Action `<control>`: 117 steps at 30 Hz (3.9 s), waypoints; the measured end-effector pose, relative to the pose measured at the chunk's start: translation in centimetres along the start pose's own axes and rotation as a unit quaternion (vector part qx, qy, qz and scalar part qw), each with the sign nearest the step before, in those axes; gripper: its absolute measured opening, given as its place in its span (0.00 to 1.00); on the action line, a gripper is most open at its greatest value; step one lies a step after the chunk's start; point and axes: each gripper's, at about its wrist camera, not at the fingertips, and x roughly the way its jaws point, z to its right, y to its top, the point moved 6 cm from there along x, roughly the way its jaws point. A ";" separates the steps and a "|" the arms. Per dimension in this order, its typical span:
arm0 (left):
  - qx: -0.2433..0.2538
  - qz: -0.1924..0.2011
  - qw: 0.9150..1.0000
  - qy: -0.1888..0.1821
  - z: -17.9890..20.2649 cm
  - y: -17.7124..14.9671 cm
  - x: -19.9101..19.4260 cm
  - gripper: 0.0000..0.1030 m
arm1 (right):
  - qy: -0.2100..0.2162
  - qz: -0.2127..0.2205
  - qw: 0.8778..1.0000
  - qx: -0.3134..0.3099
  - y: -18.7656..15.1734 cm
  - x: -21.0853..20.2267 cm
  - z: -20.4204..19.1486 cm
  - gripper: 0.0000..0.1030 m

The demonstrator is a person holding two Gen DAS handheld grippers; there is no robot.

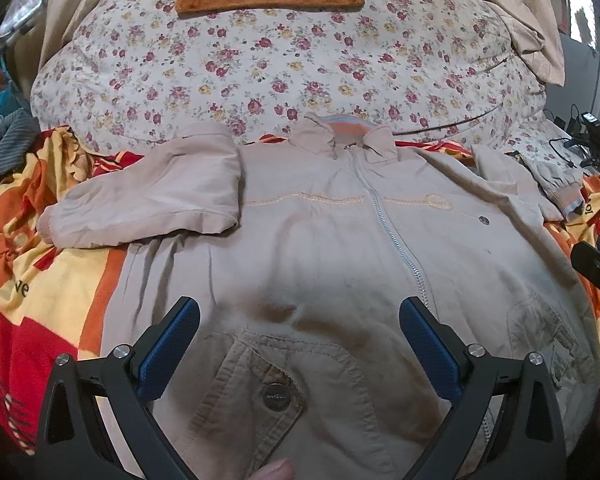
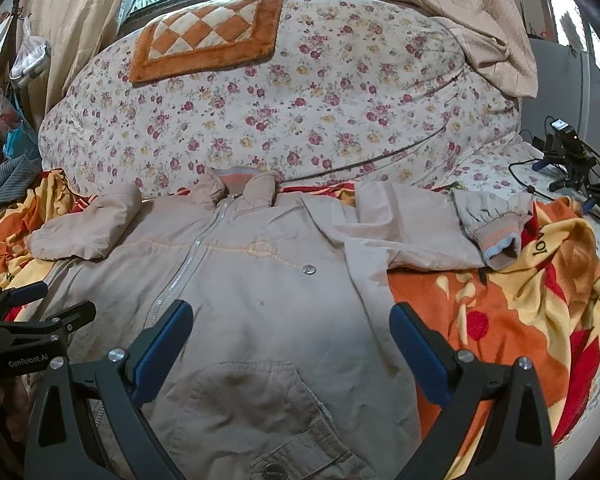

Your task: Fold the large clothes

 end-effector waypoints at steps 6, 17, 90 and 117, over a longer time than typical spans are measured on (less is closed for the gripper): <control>0.001 0.000 1.000 0.002 0.1 0.1 0.0 0.88 | -0.001 0.001 1.000 0.000 0.0 0.0 0.0 0.98; -0.004 0.002 1.000 -0.007 0.1 0.2 0.1 0.88 | 0.000 0.001 1.000 0.001 0.1 0.1 -0.2 0.98; -0.030 -0.035 0.997 0.064 -11.5 7.2 5.8 0.88 | 0.026 -0.041 0.996 -0.072 3.2 6.9 -1.4 0.98; -0.101 -0.006 0.995 0.004 -14.1 7.7 4.8 0.87 | 0.014 -0.157 0.981 -0.114 -3.2 10.9 -2.6 1.00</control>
